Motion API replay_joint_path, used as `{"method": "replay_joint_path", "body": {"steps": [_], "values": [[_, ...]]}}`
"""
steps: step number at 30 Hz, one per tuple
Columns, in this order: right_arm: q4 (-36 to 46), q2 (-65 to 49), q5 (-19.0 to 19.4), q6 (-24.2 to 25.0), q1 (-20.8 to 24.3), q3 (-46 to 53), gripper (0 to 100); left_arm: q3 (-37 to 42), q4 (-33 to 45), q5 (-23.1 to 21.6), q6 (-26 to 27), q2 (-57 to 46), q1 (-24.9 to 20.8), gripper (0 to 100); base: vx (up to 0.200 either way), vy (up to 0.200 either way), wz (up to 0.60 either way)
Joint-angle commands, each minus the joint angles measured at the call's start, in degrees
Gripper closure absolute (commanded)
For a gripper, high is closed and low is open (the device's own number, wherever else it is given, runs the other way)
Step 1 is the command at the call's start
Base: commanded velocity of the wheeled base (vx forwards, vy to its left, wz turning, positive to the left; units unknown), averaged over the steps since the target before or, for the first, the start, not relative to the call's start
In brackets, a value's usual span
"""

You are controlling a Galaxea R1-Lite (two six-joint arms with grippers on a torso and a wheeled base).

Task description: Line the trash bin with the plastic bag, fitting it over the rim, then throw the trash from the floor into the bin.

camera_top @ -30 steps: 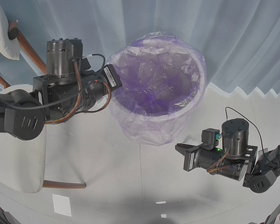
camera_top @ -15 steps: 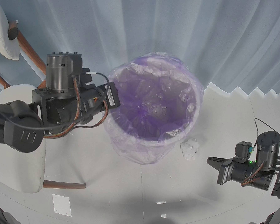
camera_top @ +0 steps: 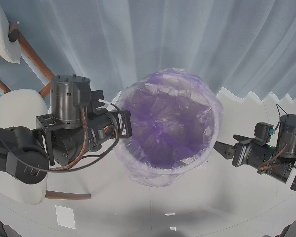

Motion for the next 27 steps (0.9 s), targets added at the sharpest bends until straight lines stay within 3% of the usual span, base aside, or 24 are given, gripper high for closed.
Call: {"method": "replay_joint_path", "body": {"steps": [1,9,16,27], "values": [[0.1,3.5,-1.2,0.0,0.2,-4.4,0,1.8,0.1,-0.4,0.4,-0.2,-0.4,100,0.0,0.0,0.0],[-0.1,3.5,-1.2,0.6,2.7,-4.1,0,1.6,0.0,-0.4,0.3,0.5,-0.7,100,0.0,0.0,0.0],[1.8,3.7,-3.4,0.4,0.9,-0.1,0,1.7,0.0,-0.3,-0.1,0.5,-0.5,100,0.0,0.0,0.0],[2.4,2.5,-3.7,0.1,-3.0,5.4,0,1.3,0.1,-0.5,0.2,2.0,0.2,100,0.0,0.0,0.0]]}}
